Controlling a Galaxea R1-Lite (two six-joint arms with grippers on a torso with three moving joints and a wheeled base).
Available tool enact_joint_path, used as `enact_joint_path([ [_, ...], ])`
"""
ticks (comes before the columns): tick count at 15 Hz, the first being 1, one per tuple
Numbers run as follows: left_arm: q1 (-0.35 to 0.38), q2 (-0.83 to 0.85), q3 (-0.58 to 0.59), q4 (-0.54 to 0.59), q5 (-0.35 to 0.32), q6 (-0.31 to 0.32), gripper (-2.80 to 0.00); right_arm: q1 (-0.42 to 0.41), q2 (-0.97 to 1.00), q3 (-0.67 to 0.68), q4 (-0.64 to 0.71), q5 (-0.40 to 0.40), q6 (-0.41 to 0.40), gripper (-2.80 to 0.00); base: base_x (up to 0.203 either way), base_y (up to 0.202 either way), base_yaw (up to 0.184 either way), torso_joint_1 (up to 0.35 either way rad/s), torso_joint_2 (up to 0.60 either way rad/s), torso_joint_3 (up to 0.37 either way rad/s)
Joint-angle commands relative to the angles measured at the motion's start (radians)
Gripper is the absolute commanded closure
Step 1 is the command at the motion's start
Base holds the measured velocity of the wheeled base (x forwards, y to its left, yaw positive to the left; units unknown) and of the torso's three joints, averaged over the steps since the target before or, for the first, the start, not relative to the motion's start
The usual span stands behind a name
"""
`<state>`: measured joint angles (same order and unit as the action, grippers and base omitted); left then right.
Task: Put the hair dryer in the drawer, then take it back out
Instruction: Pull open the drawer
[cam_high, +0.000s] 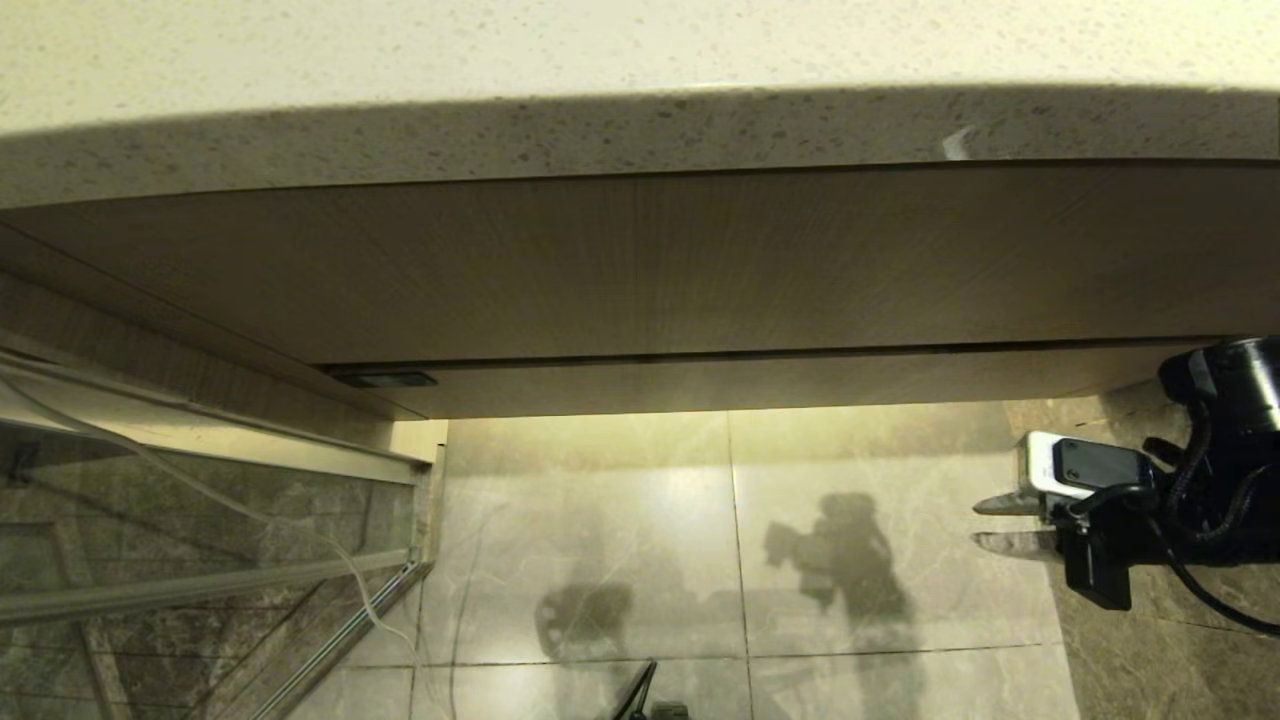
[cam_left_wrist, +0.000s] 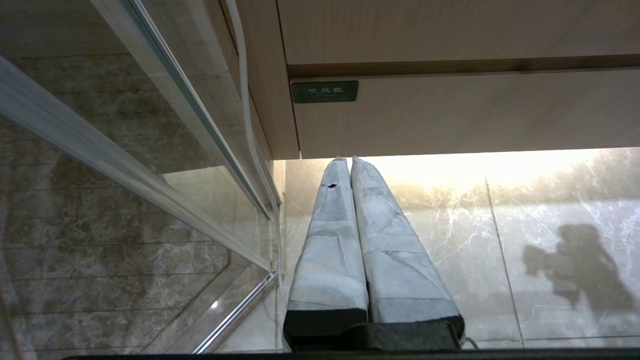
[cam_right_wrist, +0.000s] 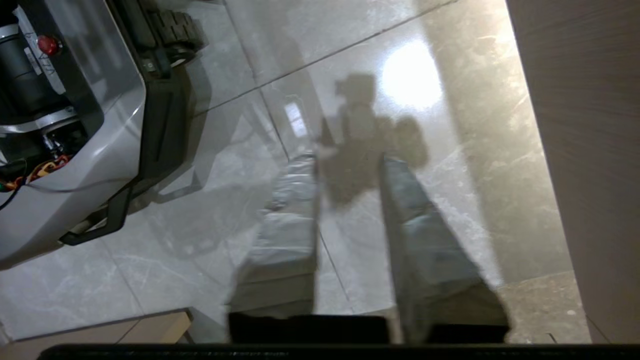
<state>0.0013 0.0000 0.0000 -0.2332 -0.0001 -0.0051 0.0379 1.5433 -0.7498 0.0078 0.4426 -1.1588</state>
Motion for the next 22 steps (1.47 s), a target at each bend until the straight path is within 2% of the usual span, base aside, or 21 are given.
enact_joint_path([
  [1, 0.0, 0.0, 0.04, -0.002, 0.0, -0.001, 0.0, 0.0, 0.025, 0.0, -0.019, 0.004, 0.0, -2.8, 0.0, 0.0, 0.0, 0.0, 0.0, 0.0],
  [5, 0.0, 0.0, 0.04, -0.002, 0.0, 0.0, 0.0, 0.002, 0.087, -0.009, -0.171, 0.023, 0.005, -2.8, 0.0, 0.0, 0.0, 0.0, 0.0, 0.0],
  [7, 0.0, 0.0, 0.04, -0.002, 0.0, -0.001, 0.0, 0.0, 0.103, -0.012, -0.177, 0.059, 0.008, -2.8, 0.0, 0.0, 0.0, 0.0, 0.0, 0.0],
  [10, 0.0, 0.0, 0.04, -0.002, 0.0, -0.001, 0.0, 0.0, 0.138, -0.021, -0.2, 0.167, -0.003, -2.8, 0.0, 0.0, 0.0, 0.0, 0.0, 0.0],
  [14, 0.0, 0.0, 0.04, -0.002, 0.0, 0.0, 0.0, 0.0, 0.191, -0.048, -0.233, 0.203, -0.006, -2.8, 0.0, 0.0, 0.0, 0.0, 0.0, 0.0],
  [18, 0.0, 0.0, 0.04, -0.002, 0.0, -0.001, 0.0, -0.009, 0.244, -0.069, -0.313, 0.294, -0.036, -2.8, 0.0, 0.0, 0.0, 0.0, 0.0, 0.0],
  [22, 0.0, 0.0, 0.04, -0.002, 0.0, 0.0, 0.0, -0.028, 0.259, -0.083, -0.322, 0.308, -0.074, -2.8, 0.0, 0.0, 0.0, 0.0, 0.0, 0.0],
])
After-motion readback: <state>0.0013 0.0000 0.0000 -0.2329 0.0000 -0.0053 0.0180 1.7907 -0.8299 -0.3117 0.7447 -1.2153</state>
